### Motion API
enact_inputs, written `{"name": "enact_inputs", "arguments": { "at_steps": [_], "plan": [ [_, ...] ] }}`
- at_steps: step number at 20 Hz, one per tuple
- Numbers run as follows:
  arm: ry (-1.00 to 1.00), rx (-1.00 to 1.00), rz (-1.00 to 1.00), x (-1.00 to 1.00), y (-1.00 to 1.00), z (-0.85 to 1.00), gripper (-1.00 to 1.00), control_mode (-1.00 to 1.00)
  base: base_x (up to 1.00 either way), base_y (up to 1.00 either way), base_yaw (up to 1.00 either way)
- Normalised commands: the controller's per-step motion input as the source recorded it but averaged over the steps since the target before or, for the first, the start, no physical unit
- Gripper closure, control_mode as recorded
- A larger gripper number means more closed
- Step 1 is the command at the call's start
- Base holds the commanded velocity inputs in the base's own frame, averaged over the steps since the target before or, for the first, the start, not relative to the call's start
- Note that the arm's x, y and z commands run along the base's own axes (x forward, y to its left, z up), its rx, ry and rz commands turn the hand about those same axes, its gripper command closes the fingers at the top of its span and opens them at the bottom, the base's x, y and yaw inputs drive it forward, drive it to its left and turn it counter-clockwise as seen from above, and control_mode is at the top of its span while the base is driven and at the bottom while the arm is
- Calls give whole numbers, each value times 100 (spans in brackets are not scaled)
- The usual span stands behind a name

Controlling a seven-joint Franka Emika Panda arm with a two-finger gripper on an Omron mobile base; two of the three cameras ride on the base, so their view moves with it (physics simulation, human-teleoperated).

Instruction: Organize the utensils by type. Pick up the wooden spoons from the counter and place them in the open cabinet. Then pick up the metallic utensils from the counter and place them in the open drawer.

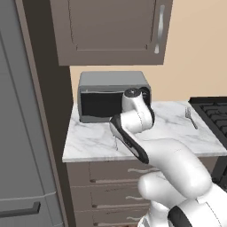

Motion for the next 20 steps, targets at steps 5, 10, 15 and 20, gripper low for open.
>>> {"name": "enact_inputs", "arguments": {
  "at_steps": [5,10,15,20],
  "plan": [
    [0,1,4,17,8,-48,-100,-100,0,0,0],
    [0,2,0,24,1,-46,-100,-100,0,0,0],
    [0,1,0,23,1,-49,-100,-100,0,0,0],
    [4,1,1,43,3,-33,-100,-100,0,0,0]
  ]
}}
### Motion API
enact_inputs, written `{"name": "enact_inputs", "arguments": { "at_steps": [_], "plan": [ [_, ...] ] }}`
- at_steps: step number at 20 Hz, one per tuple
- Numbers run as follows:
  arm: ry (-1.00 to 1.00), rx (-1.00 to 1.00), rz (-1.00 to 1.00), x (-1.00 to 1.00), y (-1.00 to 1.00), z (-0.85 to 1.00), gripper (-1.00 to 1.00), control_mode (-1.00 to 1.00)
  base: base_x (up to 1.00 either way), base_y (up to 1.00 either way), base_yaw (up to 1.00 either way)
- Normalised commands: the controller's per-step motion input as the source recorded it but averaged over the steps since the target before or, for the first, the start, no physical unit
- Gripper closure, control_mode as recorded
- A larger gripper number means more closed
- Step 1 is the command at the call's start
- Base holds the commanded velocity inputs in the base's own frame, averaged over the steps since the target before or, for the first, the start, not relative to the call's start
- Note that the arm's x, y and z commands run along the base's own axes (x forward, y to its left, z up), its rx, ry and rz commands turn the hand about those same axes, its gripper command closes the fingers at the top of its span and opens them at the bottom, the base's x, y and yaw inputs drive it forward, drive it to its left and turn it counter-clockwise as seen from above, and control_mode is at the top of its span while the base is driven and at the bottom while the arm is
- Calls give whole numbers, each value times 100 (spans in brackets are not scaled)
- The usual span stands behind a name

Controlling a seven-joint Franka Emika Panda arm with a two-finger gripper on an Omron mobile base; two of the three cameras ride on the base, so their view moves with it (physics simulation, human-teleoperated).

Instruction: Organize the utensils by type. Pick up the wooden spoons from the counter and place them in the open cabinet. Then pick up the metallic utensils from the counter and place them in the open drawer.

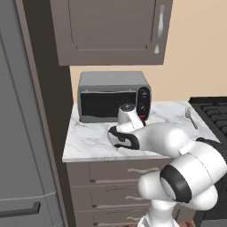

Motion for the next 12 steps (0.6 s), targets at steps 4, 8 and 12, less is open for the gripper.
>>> {"name": "enact_inputs", "arguments": {
  "at_steps": [4,8,12],
  "plan": [
    [8,0,4,35,11,-23,-100,-100,0,0,0],
    [6,0,5,31,3,-15,-100,-100,0,0,0],
    [2,1,3,23,11,-7,-100,-100,0,0,0]
  ]
}}
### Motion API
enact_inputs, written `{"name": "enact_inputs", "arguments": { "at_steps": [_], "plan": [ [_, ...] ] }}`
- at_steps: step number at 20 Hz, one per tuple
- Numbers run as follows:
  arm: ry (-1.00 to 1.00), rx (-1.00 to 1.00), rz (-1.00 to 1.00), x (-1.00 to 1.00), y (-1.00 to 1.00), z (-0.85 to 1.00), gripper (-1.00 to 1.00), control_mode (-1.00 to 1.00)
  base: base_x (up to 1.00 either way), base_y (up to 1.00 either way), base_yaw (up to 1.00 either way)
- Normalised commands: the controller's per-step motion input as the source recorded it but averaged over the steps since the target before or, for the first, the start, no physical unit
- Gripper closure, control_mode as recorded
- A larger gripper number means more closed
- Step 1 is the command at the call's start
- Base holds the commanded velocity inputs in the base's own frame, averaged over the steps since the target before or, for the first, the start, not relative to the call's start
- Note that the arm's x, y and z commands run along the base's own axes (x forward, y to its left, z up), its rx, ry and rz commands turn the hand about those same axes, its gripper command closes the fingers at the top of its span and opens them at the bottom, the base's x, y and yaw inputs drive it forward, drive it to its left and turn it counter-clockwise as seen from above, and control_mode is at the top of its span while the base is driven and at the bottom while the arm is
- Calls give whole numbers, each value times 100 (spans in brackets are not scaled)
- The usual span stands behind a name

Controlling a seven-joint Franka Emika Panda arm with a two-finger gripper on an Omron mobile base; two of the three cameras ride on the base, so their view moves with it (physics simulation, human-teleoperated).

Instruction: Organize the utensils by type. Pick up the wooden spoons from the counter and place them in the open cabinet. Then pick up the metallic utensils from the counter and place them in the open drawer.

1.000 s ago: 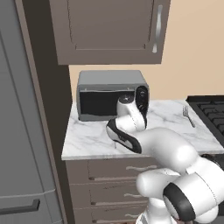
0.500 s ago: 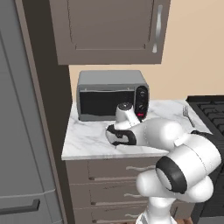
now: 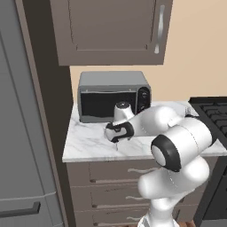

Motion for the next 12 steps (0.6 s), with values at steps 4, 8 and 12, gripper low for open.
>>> {"name": "enact_inputs", "arguments": {
  "at_steps": [4,8,12],
  "plan": [
    [2,0,0,16,10,-10,-100,-100,0,0,0],
    [0,0,0,12,13,-13,-100,-100,0,0,0],
    [0,0,0,13,5,-16,-100,-100,0,0,0]
  ]
}}
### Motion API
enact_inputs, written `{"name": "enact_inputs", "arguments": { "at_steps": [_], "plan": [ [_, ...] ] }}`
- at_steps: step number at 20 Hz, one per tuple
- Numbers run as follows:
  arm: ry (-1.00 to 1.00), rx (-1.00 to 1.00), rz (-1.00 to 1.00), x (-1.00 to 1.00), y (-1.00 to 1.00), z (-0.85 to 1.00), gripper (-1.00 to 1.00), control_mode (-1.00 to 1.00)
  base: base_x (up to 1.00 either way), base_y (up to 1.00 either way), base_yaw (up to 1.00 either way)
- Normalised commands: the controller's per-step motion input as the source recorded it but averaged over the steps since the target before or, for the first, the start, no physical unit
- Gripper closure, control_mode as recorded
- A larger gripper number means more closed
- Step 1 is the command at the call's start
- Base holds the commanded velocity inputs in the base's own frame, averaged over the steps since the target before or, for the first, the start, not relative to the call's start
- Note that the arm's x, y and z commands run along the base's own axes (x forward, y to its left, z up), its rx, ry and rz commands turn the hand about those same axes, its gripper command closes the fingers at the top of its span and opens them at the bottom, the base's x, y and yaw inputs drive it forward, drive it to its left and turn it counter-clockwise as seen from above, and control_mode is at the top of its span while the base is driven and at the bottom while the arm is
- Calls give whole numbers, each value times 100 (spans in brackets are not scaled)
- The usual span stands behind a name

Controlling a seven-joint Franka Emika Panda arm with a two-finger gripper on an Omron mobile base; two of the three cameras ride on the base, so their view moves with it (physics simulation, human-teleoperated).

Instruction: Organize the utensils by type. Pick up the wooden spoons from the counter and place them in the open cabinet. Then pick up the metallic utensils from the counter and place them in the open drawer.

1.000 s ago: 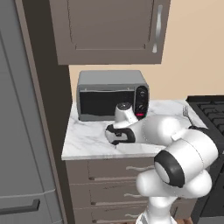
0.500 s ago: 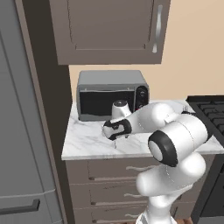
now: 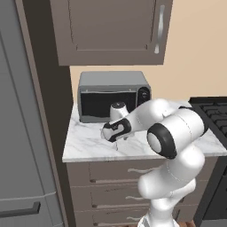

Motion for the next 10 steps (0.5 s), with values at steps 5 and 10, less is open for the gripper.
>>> {"name": "enact_inputs", "arguments": {
  "at_steps": [5,10],
  "plan": [
    [4,0,0,11,0,-20,-100,-100,0,0,0],
    [2,0,0,10,0,-15,-100,-100,0,0,0]
  ]
}}
